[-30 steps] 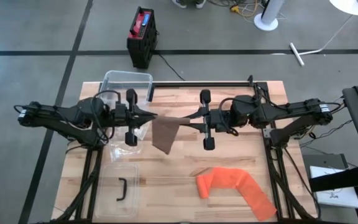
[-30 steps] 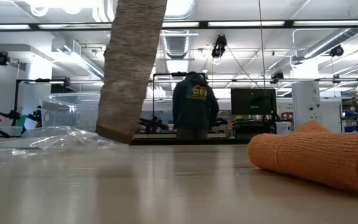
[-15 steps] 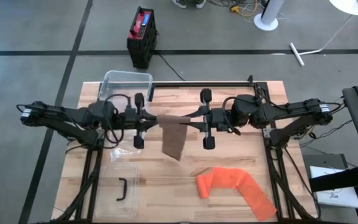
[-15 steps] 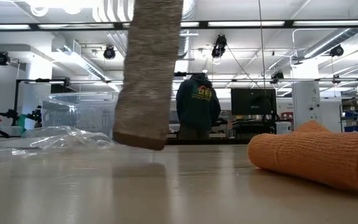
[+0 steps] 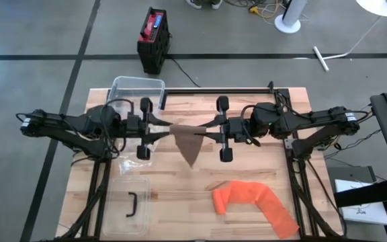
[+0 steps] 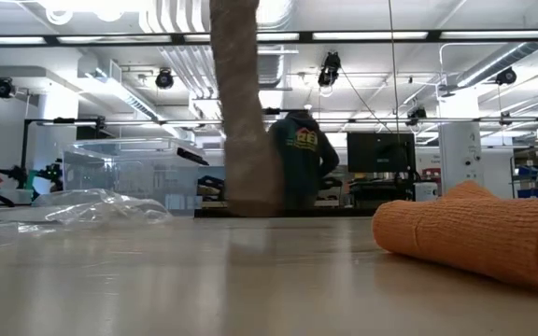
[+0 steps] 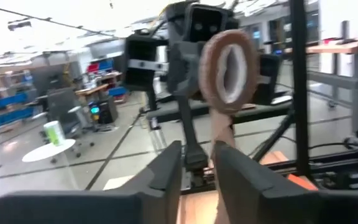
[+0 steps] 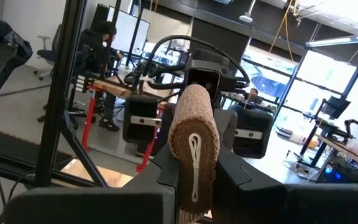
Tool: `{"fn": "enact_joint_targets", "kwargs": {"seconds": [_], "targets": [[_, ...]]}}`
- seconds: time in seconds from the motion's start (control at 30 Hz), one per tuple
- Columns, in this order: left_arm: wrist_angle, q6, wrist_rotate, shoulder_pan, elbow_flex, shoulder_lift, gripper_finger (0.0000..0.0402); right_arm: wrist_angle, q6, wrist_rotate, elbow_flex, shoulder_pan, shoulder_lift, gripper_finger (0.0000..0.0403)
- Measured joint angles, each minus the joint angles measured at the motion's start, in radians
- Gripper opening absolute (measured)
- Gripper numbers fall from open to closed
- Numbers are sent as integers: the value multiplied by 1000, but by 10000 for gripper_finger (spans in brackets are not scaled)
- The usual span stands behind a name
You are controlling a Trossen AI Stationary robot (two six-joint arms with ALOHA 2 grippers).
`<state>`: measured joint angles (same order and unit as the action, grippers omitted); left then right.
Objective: Roll bandage
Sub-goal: Roll the brown bandage
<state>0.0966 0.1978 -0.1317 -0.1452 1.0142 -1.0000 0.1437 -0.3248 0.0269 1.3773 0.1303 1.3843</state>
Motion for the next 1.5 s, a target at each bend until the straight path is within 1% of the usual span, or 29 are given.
{"fn": "enact_joint_targets", "kwargs": {"seconds": [0.1,0.23,0.33,0.43,0.5,0.57,0.63,0.73,0.77,0.8,0.9,1.03,1.17,1.5], "targets": [[19,0,43,0,0,-4,127,4,0,0,1,-2,5,39],[74,12,46,0,0,-26,157,6,1,2,1,-13,11,39],[88,30,46,0,0,-42,167,2,12,2,2,-22,14,39],[98,31,34,1,0,-43,166,5,12,2,2,-26,14,39],[110,33,5,1,0,-42,156,4,12,2,2,-26,14,39],[119,44,-8,1,0,-40,133,2,13,1,2,-26,14,39],[124,54,-7,1,0,-40,99,4,17,2,2,-26,14,39],[122,55,-8,1,0,-41,33,4,19,-1,2,-26,13,39],[123,52,-8,1,0,-42,20,5,19,-2,2,-26,13,39],[123,47,-9,1,0,-42,15,5,19,-4,2,-26,12,39],[123,45,-16,1,0,-38,19,5,19,-8,2,-26,12,39],[115,42,-16,1,-1,-23,5,0,26,-11,2,-26,12,39],[103,38,-13,0,-2,-17,1,-2,36,-56,2,-27,11,39],[110,29,-10,0,-2,-33,1,1,45,-82,2,-27,8,39]]}}
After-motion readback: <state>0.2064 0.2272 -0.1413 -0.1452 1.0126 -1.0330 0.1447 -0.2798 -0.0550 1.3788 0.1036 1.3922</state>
